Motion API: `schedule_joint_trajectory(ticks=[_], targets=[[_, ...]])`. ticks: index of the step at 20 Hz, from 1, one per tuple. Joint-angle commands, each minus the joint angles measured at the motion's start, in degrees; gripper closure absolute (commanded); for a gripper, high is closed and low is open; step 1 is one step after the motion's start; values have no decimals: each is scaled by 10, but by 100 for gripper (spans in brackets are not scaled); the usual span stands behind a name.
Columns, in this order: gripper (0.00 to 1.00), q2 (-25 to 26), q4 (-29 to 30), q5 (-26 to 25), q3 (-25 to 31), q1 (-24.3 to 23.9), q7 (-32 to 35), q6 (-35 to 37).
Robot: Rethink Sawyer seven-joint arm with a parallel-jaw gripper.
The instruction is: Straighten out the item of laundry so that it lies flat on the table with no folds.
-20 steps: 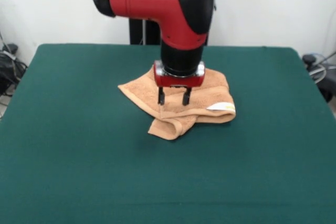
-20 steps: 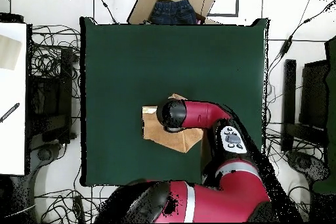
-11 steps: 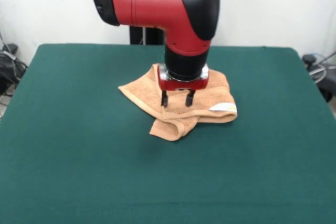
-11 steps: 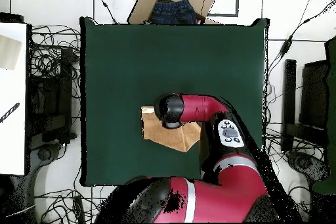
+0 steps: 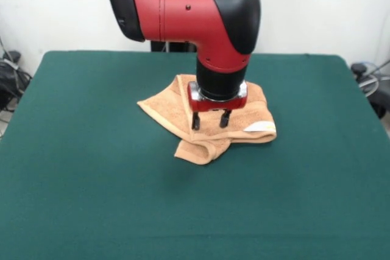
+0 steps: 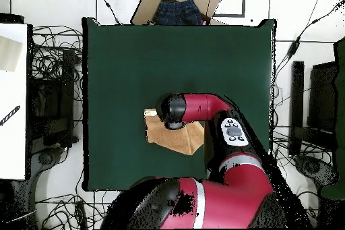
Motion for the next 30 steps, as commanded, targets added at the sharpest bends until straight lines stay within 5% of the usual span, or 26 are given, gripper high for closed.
schedule_joint_trajectory(ticks=[1, 9, 10, 24, 30], targets=[[0, 34, -24, -32, 70, -5, -66, 11], [0, 32, -13, -39, 81, -16, -74, -13], [100, 32, -12, -43, 85, -19, -73, -17], [100, 22, 0, -49, 86, -19, -45, -13], [100, -117, 95, -7, 67, 7, 6, 50]])
